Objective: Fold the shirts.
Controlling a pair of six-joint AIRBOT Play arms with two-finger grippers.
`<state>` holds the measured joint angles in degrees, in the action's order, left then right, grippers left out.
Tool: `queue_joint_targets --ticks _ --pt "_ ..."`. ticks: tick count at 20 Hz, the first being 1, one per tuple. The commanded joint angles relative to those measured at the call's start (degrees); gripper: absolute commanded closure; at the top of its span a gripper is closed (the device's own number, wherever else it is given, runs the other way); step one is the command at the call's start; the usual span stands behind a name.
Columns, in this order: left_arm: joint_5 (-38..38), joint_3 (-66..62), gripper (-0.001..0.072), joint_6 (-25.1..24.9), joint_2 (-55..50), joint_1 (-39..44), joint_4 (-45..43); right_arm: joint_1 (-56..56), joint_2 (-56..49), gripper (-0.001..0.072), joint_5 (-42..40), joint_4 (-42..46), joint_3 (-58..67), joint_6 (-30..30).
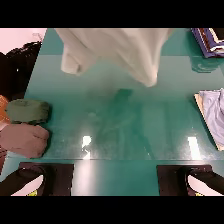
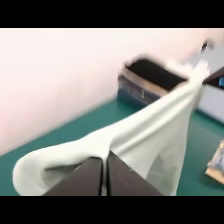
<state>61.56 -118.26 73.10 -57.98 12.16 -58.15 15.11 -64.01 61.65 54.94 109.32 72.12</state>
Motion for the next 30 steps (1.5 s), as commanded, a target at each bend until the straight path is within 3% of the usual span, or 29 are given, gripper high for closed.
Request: queue_joint_targets --ticks 1,3,10,15,19,20,21,22,26,30 --pt "-2.47 -1.01 0.0682 -0.11 4.70 -0.07 5.77 -0.70 3.69 0.0703 1.29 4.79 6.32 0.31" --pt "-0.39 -1.01 0.0683 -0.11 4.70 -0.07 10.64 -0.70 4.15 0.0703 1.62 4.83 7.34 0.33" --pt "5.25 12.68 0.0682 0.02 2.34 -0.07 6.95 -0.70 -5.88 0.0702 9.09 4.72 6.29 5.84" --pt "6.86 25.53 0.0683 0.00 -4.02 -0.07 -3.19 -0.26 -16.41 0.0701 19.43 4.59 -10.43 6.29" --pt "6.67 30.84 0.0682 0.44 -10.03 -0.09 -15.54 1.90 -20.81 0.0684 12.83 -1.27 -24.70 4.39" --pt "6.64 30.88 0.0682 0.44 -11.58 -0.09 -16.83 2.60 -22.05 0.0518 11.91 -5.90 -27.08 2.23" --pt "6.40 30.88 0.0682 0.42 -12.90 -0.09 -17.49 3.45 -23.37 0.0307 11.58 -9.51 -28.94 1.31" --pt "6.14 30.88 0.0682 0.42 -13.86 -0.09 -17.59 4.35 -24.76 0.0252 11.39 -12.17 -30.60 1.09" --pt "4.92 30.88 0.0682 0.46 -15.61 -0.07 -17.88 10.08 -30.58 0.0252 5.49 -15.10 -34.56 0.87" --pt "4.94 30.88 0.0682 0.46 -15.58 -0.07 -17.73 16.24 -37.48 0.0253 -2.21 -17.03 -30.69 0.87"
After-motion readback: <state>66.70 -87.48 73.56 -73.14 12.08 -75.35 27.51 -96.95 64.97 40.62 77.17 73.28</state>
